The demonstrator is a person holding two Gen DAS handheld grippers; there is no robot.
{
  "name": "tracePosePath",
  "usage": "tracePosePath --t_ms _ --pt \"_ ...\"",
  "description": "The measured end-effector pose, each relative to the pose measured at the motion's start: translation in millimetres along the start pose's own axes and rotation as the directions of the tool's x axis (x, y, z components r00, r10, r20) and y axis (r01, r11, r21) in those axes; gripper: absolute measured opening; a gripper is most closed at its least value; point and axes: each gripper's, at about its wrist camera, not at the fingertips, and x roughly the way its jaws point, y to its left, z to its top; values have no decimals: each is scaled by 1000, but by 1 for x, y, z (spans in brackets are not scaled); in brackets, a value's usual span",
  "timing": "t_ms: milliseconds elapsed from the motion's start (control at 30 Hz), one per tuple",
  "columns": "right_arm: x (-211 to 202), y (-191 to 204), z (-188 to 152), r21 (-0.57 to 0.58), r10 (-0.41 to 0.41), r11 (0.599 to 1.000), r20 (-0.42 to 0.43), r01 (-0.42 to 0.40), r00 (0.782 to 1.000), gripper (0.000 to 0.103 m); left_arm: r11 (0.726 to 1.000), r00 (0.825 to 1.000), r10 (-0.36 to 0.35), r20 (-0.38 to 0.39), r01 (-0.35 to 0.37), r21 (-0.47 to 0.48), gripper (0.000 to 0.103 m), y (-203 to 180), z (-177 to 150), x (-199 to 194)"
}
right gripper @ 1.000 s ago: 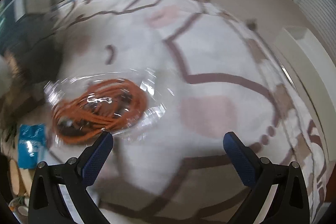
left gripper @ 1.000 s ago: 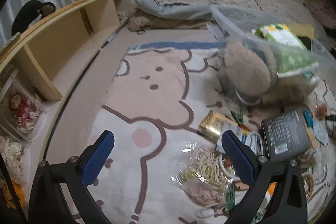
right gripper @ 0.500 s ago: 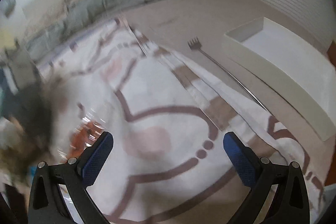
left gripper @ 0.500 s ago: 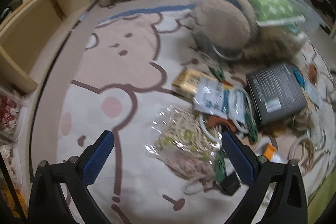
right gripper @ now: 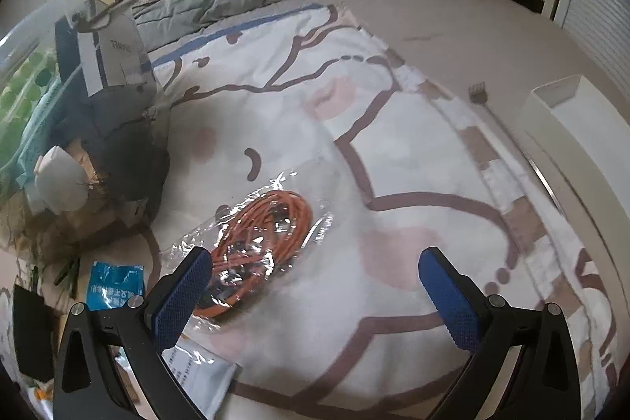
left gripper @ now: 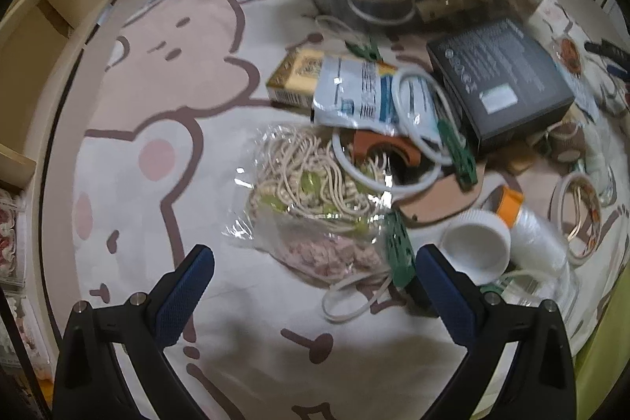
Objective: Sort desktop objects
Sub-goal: 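Move the right tool to the bagged orange cable while the left tool approaches the pink candy bag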
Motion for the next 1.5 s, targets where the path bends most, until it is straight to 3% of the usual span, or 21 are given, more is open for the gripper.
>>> tracePosePath --t_ms 300,500,667,900,1267,1500 --pt "26 33 13 -29 -54 998 -43 52 998 103 1000 997 -17 -76 18 12 103 3 -5 22" --pt "54 51 -2 -162 -134 979 -66 122 989 103 999 994 -40 -97 39 -5 103 5 -5 32" --pt "53 34 -8 -114 -100 989 -58 92 993 103 1000 995 -2 -103 4 22 103 3 -3 39" --pt "47 4 -19 -44 -82 996 -50 79 995 103 997 996 41 -85 -46 -61 103 24 -4 33" --pt "40 -10 -32 -56 -77 996 -51 74 996 103 982 993 93 -79 -104 -159 103 51 -10 24" --pt "34 -17 -38 -67 -58 996 -40 55 998 103 950 987 135 -88 -154 -271 103 81 -18 19"
